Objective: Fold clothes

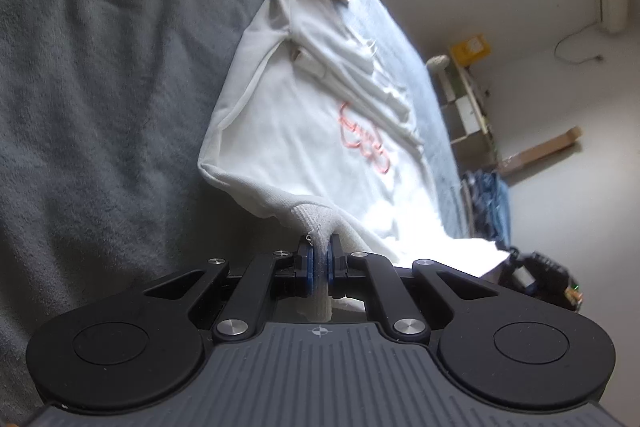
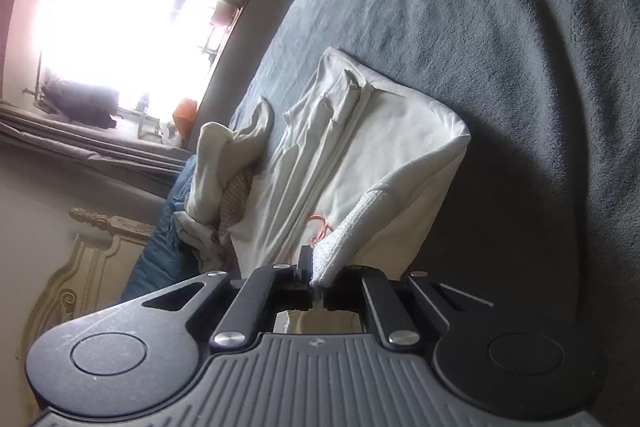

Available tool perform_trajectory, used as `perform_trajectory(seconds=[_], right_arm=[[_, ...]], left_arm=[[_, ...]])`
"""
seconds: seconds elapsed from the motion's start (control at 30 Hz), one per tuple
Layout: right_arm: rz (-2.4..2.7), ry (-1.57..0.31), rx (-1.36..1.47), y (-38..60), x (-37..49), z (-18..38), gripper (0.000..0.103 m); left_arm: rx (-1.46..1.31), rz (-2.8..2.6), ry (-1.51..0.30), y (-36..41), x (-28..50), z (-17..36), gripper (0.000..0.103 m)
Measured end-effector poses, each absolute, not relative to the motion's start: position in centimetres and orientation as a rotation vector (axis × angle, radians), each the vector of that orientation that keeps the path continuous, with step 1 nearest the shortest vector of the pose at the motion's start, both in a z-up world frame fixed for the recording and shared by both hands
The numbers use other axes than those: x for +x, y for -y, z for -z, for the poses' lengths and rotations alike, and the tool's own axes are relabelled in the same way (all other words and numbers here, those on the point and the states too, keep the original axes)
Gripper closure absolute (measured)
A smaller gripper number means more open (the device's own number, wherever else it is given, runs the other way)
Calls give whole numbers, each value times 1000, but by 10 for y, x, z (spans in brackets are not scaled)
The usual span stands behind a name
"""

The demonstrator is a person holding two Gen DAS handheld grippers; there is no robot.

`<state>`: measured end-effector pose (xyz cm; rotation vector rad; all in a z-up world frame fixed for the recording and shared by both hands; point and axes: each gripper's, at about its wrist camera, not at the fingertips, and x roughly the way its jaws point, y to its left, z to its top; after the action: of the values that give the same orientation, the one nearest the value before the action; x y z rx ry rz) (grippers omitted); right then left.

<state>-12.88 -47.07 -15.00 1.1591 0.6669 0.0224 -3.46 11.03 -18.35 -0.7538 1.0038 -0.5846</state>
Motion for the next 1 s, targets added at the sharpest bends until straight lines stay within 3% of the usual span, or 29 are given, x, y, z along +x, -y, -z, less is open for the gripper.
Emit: perform_trajectory(seconds=[0.43, 1.0], right_arm=[[-107, -540, 1153, 492, -126, 115, 99], [-78, -537, 1063, 502, 16, 88, 99]], left_arm=[[-785, 671, -855, -109, -9, 125, 99], [-875, 664, -769, -99, 119, 132, 99]])
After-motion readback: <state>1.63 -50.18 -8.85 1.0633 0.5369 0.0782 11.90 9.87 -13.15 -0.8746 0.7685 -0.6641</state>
